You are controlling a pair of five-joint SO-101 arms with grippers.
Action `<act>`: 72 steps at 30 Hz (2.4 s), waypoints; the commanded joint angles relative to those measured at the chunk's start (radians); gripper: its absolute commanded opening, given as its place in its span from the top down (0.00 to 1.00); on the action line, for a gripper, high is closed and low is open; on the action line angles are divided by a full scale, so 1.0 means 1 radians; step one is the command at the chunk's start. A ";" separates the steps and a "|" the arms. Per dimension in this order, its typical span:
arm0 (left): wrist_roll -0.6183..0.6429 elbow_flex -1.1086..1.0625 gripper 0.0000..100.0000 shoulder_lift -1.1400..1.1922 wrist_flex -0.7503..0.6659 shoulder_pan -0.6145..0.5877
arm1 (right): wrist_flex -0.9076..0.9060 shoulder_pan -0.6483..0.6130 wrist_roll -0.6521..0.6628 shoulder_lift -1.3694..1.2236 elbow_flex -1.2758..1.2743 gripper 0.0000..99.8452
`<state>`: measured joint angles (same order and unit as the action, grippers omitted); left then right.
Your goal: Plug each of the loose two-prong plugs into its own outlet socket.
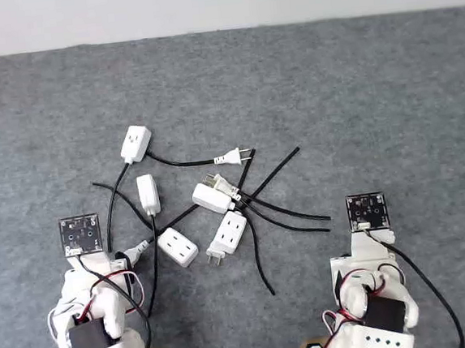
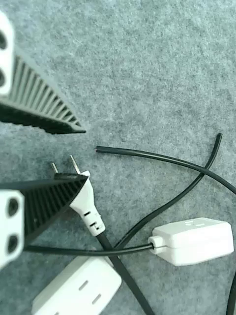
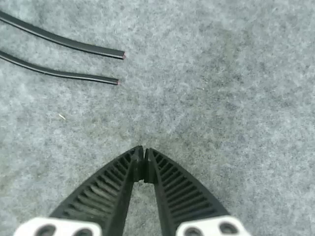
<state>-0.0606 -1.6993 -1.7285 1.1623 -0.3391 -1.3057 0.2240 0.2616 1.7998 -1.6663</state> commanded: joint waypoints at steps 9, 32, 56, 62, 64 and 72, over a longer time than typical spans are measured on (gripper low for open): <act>-0.003 0.018 0.88 0.000 0.002 0.005 | -0.002 0.001 -0.002 0.013 -0.017 0.99; -0.003 0.018 0.88 0.000 0.002 0.005 | -0.002 -0.001 -0.002 0.013 -0.017 0.99; -0.005 0.018 0.87 0.000 0.002 0.124 | -0.002 -0.133 0.000 0.013 -0.017 0.99; -0.006 0.042 0.87 0.000 0.002 0.144 | -0.002 -0.130 0.002 0.012 -0.017 0.99; -0.006 0.033 0.87 0.000 0.002 0.135 | -0.002 -0.099 0.002 0.012 -0.017 0.99; -0.006 0.058 0.87 0.000 -0.114 0.092 | 0.061 0.142 0.002 0.013 -0.009 0.99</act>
<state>-0.0606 -1.6978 -1.7285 1.1377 -0.2163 -1.3027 0.2915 0.2616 1.7998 -1.6663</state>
